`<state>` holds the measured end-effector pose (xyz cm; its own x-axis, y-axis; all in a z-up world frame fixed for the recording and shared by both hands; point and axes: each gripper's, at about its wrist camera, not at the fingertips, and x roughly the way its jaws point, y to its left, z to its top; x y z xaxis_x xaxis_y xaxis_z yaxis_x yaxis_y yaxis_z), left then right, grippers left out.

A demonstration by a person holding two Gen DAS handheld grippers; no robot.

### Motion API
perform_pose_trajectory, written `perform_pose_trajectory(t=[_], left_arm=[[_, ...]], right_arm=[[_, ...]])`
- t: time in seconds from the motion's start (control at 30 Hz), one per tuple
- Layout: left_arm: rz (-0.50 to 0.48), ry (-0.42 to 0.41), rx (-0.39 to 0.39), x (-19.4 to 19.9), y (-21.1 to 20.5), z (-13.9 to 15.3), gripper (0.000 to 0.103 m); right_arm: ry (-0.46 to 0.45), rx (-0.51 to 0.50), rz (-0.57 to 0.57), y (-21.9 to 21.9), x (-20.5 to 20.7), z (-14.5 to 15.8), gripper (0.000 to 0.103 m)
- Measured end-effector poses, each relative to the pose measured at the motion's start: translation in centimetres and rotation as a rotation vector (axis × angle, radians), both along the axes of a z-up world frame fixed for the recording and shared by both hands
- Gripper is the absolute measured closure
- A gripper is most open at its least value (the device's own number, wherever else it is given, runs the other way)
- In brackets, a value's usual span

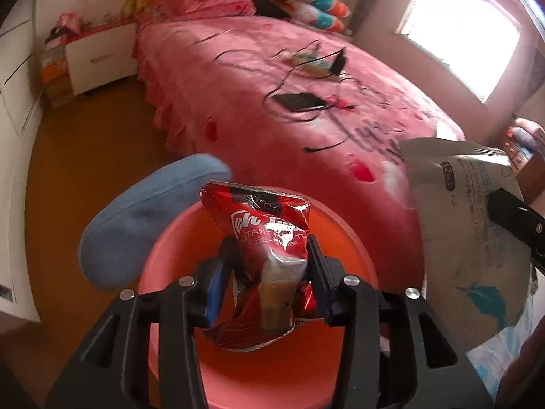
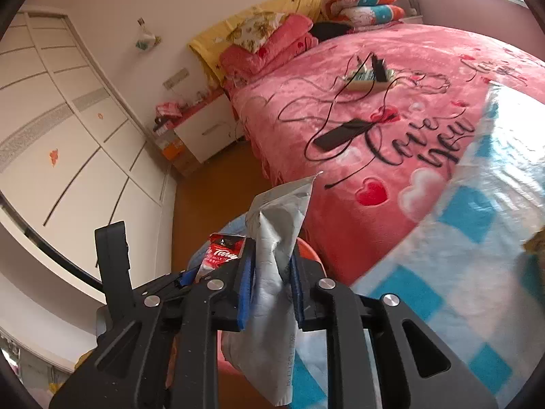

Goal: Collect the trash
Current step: 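Carry the red packet over the orange bin and open the left tool, then bring the left tool back over the table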

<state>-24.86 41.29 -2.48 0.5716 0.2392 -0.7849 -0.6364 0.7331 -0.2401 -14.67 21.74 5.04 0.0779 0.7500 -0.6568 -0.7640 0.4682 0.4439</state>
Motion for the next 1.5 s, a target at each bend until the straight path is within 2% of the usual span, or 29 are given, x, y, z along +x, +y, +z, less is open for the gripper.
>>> perform_pose_trajectory(t=[0.03,0.1,0.13,0.17,0.33,0.53,0.7,1.03,1.3,1.5], left_arm=[[0.018,0.015,-0.011,-0.2,0.7,-0.7,0.057],[0.059,0.034,-0.022,-0.9,1.7,-1.8,0.054],[0.069,0.031,-0.024,-1.3,1.8,-1.9,0.053],[0.081,0.022,-0.02,-1.5,2.0,-1.9,0.049],[0.089,-0.055,0.099,-1.7,1.2,0.0,0.034],[-0.002,-0.099,0.149,0.8,-1.6,3.1,0.033],[-0.076,-0.106,0.14,2.9,-4.6,4.9,0.033],[-0.228,-0.138,0.129,5.6,-10.5,7.8,0.032],[-0.355,-0.145,0.139,7.7,-15.9,8.7,0.028],[-0.425,-0.138,0.139,9.2,-19.1,9.0,0.027]], right_arm=[[0.017,-0.011,0.006,0.6,-0.2,-0.5,0.077],[0.049,-0.04,-0.011,0.7,-0.3,-1.8,0.059],[0.058,-0.041,-0.023,0.2,-0.1,-2.1,0.041],[0.063,-0.038,-0.035,-0.3,0.1,-2.3,0.033],[0.028,-0.045,-0.154,-4.2,1.4,-1.2,0.018],[-0.06,-0.056,-0.286,-9.0,3.2,0.6,0.014],[-0.135,-0.078,-0.39,-13.1,4.2,1.5,0.011],[-0.218,-0.081,-0.524,-19.7,4.9,2.8,0.01],[-0.25,-0.102,-0.62,-24.4,5.8,2.7,0.009],[-0.234,-0.095,-0.67,-27.0,6.6,2.5,0.009]])
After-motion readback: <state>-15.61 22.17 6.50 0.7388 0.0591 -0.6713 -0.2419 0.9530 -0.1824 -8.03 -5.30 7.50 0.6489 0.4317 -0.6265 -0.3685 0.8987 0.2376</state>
